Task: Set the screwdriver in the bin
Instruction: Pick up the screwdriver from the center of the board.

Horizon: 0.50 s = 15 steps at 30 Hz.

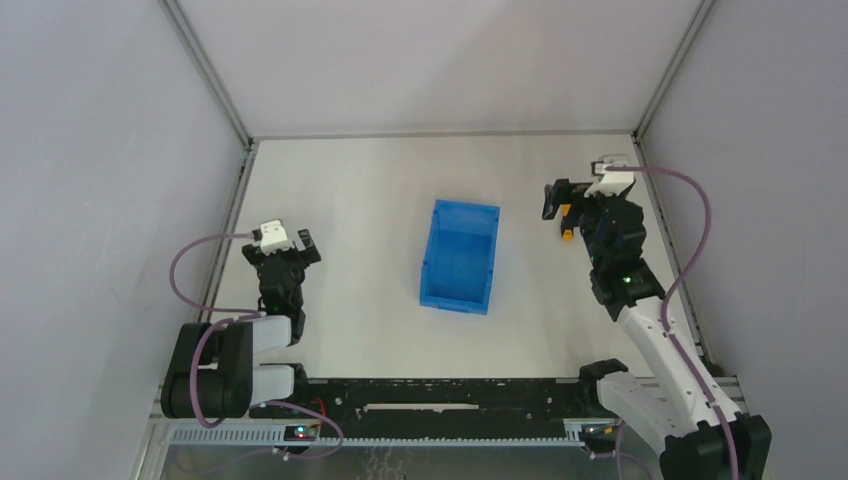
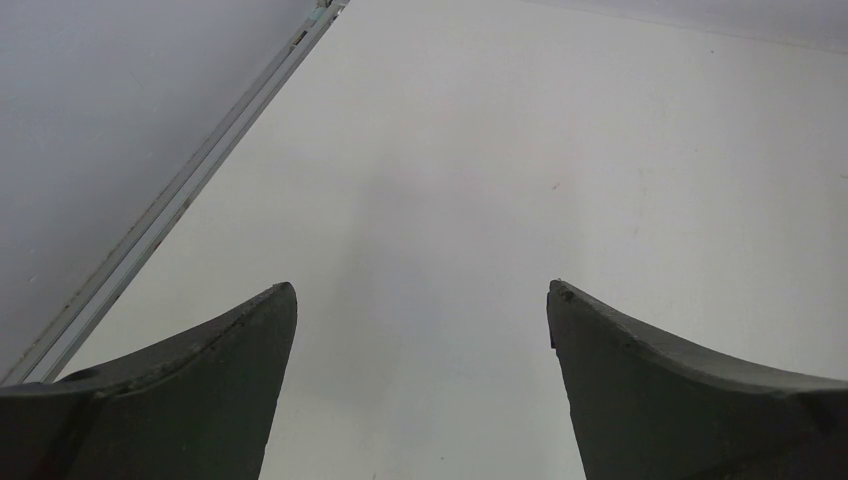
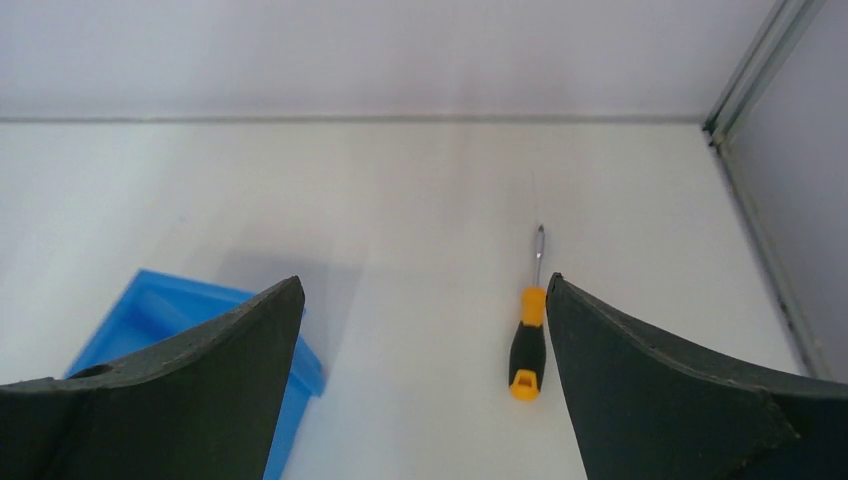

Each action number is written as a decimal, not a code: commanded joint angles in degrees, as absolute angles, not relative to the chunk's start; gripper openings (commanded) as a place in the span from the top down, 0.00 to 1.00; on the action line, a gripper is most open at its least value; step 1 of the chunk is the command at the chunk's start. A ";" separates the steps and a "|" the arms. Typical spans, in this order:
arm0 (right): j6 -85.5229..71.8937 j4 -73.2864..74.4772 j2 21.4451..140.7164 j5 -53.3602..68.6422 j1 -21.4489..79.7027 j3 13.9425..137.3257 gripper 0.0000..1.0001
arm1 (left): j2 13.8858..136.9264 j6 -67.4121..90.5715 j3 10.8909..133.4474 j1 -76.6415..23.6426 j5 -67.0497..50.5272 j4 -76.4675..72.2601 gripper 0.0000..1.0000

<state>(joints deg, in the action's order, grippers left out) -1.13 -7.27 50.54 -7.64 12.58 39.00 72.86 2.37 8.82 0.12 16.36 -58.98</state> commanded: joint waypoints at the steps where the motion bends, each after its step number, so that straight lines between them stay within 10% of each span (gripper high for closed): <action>1: -0.52 4.69 49.14 -10.04 12.96 48.72 0.00 | 72.25 0.97 10.99 -0.18 17.28 -60.82 0.00; 15: -0.20 18.61 52.76 -13.26 11.91 72.55 0.00 | 72.24 0.97 11.00 -0.18 17.27 -60.85 0.00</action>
